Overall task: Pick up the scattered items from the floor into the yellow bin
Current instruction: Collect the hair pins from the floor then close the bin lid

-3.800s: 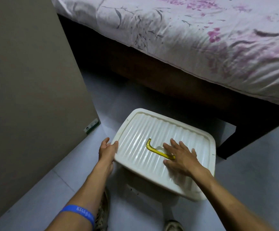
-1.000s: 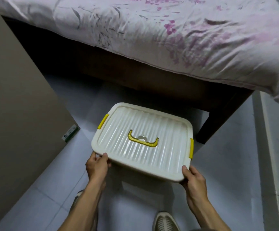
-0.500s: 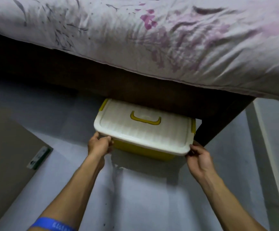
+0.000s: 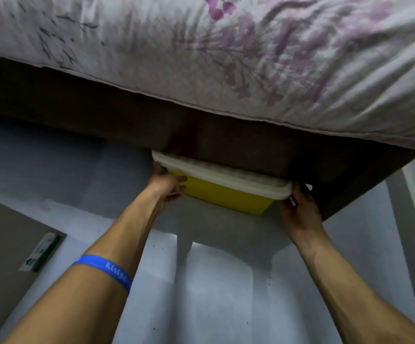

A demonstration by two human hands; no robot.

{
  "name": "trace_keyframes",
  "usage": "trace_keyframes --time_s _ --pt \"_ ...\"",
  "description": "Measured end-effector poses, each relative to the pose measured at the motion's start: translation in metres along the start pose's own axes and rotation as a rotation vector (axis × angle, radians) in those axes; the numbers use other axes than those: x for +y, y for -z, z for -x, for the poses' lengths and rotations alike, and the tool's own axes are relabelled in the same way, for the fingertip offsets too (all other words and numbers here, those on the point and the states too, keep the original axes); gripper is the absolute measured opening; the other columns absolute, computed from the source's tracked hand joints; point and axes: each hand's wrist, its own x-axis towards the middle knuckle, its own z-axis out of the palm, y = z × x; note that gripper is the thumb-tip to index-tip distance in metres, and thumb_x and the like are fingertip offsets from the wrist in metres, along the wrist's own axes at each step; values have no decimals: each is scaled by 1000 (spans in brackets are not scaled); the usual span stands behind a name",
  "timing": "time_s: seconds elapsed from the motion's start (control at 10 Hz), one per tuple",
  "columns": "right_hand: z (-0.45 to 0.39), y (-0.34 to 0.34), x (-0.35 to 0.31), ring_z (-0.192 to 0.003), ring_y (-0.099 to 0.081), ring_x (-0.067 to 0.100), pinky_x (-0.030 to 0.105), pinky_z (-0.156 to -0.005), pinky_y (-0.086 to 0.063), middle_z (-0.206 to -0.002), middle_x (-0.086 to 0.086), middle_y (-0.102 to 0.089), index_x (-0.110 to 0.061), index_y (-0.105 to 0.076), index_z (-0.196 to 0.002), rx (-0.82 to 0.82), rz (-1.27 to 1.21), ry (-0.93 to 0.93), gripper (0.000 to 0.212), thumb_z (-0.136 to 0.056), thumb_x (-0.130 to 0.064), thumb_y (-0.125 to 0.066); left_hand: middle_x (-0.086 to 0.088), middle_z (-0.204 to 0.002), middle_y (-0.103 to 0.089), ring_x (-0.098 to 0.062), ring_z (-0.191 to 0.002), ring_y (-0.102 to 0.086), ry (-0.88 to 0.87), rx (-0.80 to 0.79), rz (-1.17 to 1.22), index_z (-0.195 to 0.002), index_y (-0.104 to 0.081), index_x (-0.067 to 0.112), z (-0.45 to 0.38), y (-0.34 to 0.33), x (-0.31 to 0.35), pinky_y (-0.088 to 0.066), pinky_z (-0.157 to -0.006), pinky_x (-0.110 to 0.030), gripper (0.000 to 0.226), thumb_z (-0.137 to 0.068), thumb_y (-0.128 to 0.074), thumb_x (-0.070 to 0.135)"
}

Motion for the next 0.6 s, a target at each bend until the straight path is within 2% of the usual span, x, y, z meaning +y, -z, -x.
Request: trace_keyframes --time_s 0.1,0.2,0.3,0.4,0.5,0.6 --pt "-6 0 2 -107 -65 10 29 -95 -52 -127 3 -66 -16 -58 -128 47 57 -33 29 -100 -13 -49 -5 -115 -67 -16 -86 -64 0 6 -20 -155 -12 19 -8 -4 5 -50 -67 -32 85 -82 -34 -18" --pt "-20 0 0 -125 -50 11 21 -101 -39 -144 7 -50 -12 -50 -139 101 -123 -107 38 -101 -13 -50 -1 -114 -66 -13 -82 -63 20 -20 -79 -155 -11 8 -18 -6 7 -48 -63 -29 79 -83 -33 -16" --pt "-27 -6 -1 -135 -43 24 16 -85 -46 -150 20 -40 3 -40 -142 139 -45 -98 42 -101 -6 -43 1 -114 -65 -12 -82 -63 26 -34 -118 -154 -8 5 -22 -7 7 -47 -61 -28 80 -81 -34 -17" --pt "-37 -7 -10 -137 -37 40 18 -86 -51 -149 32 -34 17 -32 -140 147 227 -77 42 -100 2 -35 2 -114 -64 -11 -82 -62 22 -51 -131 -154 -8 4 -26 -10 9 -47 -60 -28 81 -80 -34 -16" --pt "-40 -6 -15 -137 -35 45 28 -101 -46 -147 36 -32 21 -31 -138 105 292 -74 41 -100 5 -32 1 -114 -64 -12 -83 -63 18 -59 -137 -154 -9 6 -29 -12 11 -48 -62 -29 81 -80 -34 -16" --pt "-49 -1 -12 -136 -39 41 16 -79 -48 -148 34 -34 19 -30 -140 183 333 -61 41 -103 1 -30 0 -106 -67 -13 -80 -64 2 -49 -136 -154 -11 5 -37 -12 7 -48 -62 -29 81 -79 -36 -15"
